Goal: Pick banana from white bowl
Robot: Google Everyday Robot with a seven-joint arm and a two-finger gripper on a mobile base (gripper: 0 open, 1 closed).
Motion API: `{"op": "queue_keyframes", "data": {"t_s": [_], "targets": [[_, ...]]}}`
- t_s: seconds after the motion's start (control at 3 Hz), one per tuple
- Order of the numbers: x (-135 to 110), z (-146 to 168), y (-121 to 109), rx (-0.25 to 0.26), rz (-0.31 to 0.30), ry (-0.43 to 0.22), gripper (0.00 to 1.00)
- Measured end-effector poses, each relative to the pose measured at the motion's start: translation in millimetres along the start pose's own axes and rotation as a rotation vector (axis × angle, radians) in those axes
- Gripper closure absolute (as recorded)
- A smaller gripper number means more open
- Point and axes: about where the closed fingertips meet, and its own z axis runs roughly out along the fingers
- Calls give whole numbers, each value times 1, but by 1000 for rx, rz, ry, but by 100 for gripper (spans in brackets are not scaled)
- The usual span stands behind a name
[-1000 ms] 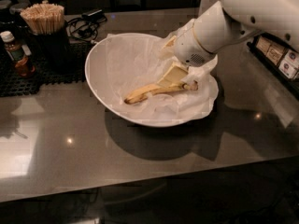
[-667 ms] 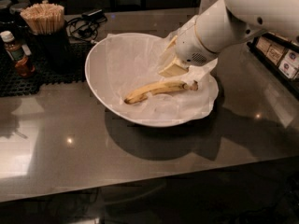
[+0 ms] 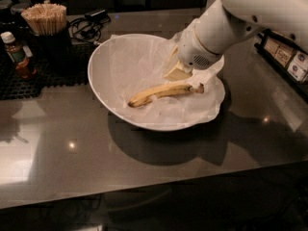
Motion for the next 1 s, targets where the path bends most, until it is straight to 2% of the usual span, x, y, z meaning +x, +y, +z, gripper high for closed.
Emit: {"op": "queue_keyframes", "data": {"t_s": [0.33, 0.67, 1.0], "targets": [[5, 7, 7, -83, -8, 59, 74], [9, 11, 12, -137, -17, 96, 56], [9, 14, 14, -164, -23, 112, 54]]}}
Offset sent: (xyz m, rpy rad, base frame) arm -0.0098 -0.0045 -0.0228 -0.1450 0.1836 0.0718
